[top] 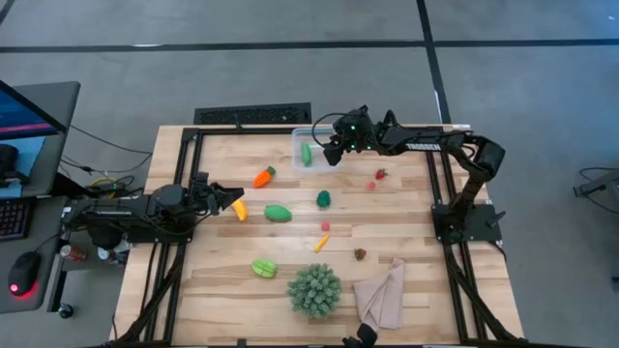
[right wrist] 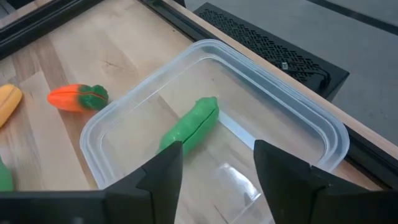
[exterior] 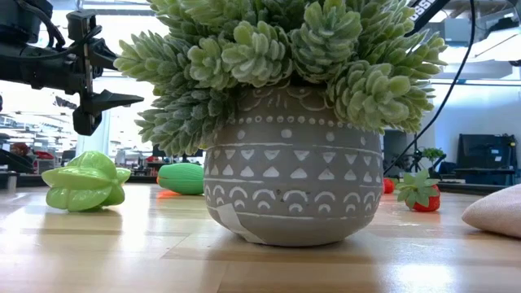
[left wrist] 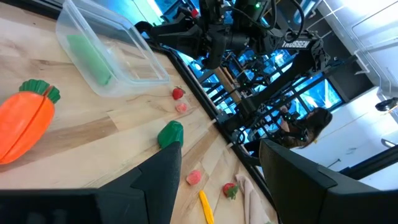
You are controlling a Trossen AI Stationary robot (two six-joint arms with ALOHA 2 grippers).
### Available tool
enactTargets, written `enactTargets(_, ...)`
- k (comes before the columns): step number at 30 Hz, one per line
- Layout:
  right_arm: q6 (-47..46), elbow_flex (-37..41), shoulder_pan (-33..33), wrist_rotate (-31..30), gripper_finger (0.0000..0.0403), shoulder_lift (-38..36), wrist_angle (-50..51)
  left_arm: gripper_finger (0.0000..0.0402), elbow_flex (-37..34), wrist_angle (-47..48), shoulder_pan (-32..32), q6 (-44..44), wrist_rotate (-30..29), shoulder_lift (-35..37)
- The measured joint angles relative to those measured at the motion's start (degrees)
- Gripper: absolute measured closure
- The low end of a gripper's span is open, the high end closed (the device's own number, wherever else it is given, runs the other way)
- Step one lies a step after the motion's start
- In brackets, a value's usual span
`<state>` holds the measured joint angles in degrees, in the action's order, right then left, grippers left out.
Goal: Pick and placing Produce into tupperware
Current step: Put the top corn into the transparent bin
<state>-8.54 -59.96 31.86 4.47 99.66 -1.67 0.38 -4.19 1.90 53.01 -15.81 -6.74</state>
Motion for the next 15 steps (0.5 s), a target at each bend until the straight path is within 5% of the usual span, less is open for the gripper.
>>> enactTargets(15,2.96,0.07,-2.39,1.74,0.0211,-2.74,6.65,0.0193,-0.02,0.00,-0.01,-0.25,0.00,-0.01)
